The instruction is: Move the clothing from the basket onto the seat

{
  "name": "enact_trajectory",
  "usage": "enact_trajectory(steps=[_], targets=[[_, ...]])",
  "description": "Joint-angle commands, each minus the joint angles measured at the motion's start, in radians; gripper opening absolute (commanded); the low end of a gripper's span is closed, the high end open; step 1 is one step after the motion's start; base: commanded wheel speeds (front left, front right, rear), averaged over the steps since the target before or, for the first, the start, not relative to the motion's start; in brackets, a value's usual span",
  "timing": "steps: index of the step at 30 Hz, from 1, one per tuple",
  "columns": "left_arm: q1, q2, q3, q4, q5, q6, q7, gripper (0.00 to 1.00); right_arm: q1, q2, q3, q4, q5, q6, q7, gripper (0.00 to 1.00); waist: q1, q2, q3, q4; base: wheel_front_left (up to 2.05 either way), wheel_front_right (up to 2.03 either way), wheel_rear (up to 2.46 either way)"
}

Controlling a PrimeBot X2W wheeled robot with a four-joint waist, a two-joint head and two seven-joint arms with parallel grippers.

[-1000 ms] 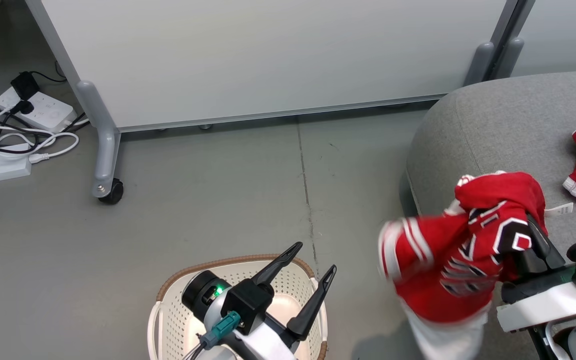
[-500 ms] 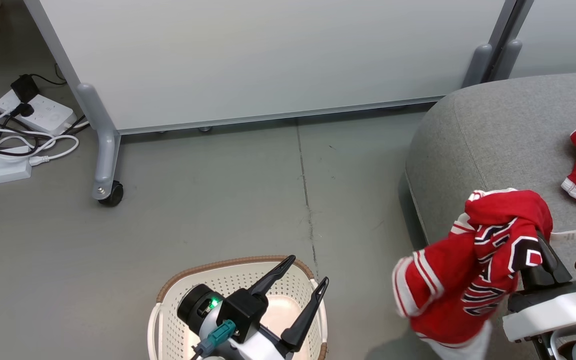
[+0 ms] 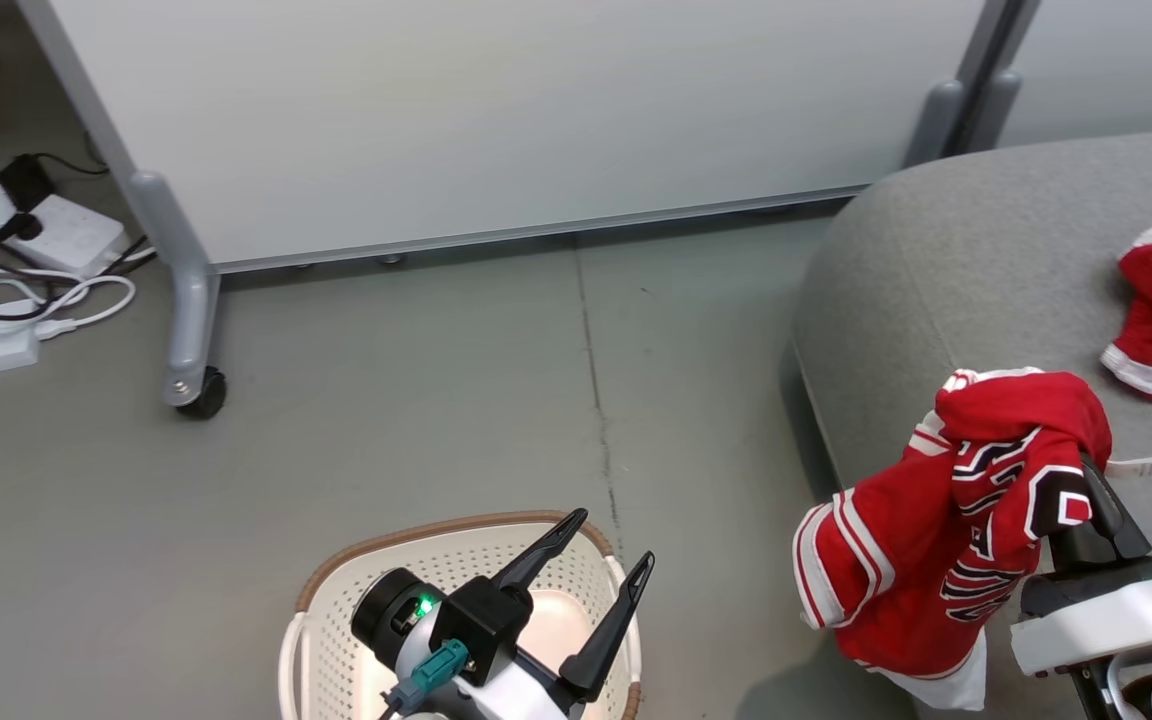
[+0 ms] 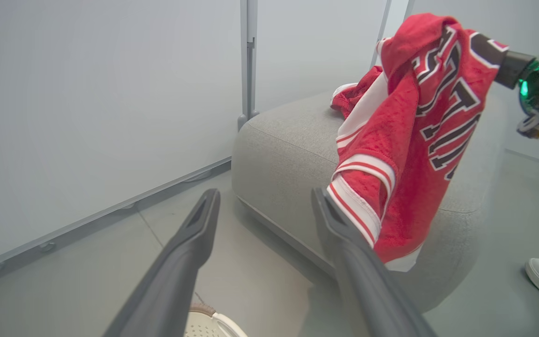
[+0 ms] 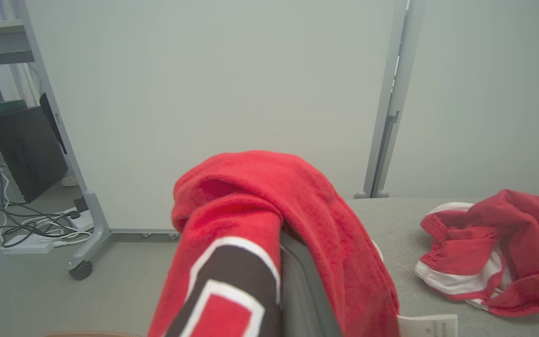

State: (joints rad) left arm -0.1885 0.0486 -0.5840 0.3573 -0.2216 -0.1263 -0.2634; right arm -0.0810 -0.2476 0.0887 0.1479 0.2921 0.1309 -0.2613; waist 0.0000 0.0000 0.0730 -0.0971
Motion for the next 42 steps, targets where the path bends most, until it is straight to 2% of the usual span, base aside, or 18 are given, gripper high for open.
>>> enact_trajectory(steps=[1, 16, 24, 28, 37, 42], targets=[[0.008, 0.003, 0.005, -0.003, 0.002, -0.001, -0.002, 1.0, -0.005, -0.006, -0.005, -0.003, 0.002, 0.0, -0.002, 0.0, 0.0, 0.0, 0.006, -0.019, 0.0, 0.0, 0.0], [-0.013, 0.004, -0.008, -0.002, 0.025, -0.004, -0.002, 1.0, 0.011, 0.013, -0.054, -0.036, -0.011, 0.0, -0.002, 0.0, 0.0, 0.0, 0.043, -0.287, 0.0, 0.0, 0.0], [-0.024, 0.004, -0.022, 0.001, 0.032, -0.005, -0.002, 1.0, 0.029, 0.035, -0.077, -0.036, -0.008, 0.0, -0.002, 0.0, 0.0, 0.0, 0.054, -0.388, 0.0, 0.0, 0.0], [-0.029, 0.004, -0.021, 0.004, 0.037, -0.004, -0.002, 1.0, 0.034, 0.041, -0.084, -0.033, -0.007, 0.0, -0.002, 0.0, 0.0, 0.0, 0.059, -0.417, 0.0, 0.0, 0.0], [-0.044, 0.004, -0.045, 0.016, 0.027, -0.004, -0.002, 1.0, 0.042, 0.059, -0.11, -0.042, 0.0, 0.0, -0.002, 0.0, 0.0, 0.0, 0.059, -0.423, 0.0, 0.0, 0.0], [-0.04, 0.004, -0.044, 0.019, 0.034, -0.004, -0.002, 1.0, 0.017, 0.052, -0.137, -0.056, -0.049, 0.0, -0.002, 0.0, 0.0, 0.0, 0.057, -0.421, 0.0, 0.0, 0.0]])
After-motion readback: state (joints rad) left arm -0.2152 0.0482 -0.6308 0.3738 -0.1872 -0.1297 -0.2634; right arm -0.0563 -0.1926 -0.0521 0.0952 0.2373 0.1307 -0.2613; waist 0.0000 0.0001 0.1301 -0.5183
